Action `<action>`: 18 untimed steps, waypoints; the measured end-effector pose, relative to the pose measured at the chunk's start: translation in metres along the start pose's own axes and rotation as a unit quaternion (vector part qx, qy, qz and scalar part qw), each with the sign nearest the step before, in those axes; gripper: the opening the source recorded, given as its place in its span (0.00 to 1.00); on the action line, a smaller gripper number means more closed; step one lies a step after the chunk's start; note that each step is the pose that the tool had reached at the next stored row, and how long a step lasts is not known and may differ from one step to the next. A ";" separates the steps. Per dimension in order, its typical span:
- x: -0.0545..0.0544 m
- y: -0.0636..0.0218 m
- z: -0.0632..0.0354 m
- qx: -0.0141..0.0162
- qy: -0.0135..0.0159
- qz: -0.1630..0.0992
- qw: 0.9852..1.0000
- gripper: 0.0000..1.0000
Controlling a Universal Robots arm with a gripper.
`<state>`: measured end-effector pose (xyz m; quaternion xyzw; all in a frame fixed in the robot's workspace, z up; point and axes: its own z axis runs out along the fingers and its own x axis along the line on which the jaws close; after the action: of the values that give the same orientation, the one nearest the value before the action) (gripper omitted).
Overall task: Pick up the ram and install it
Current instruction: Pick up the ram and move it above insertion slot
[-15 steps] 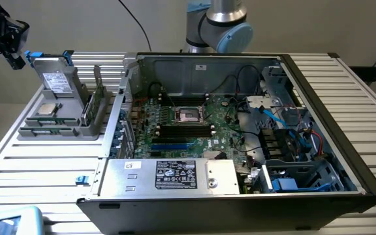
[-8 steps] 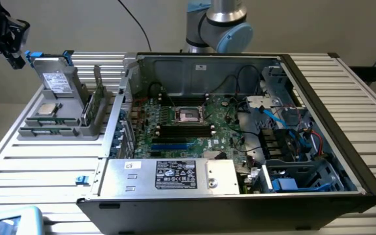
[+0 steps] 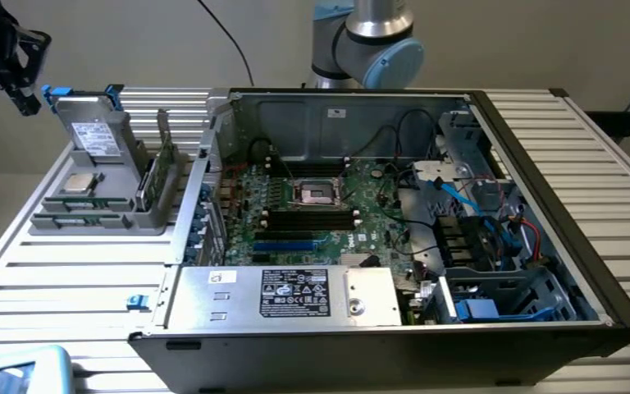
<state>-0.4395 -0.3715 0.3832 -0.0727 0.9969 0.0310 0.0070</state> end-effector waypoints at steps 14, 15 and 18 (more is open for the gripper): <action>0.000 0.0000 0.0000 -0.002 0.008 -0.126 0.992 0.11; 0.000 0.0000 0.0000 -0.002 0.008 -0.135 0.991 0.11; 0.000 0.0000 0.0000 -0.003 0.010 -0.163 0.987 0.11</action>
<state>-0.4394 -0.3715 0.3832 -0.2340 0.9717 0.0317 0.0019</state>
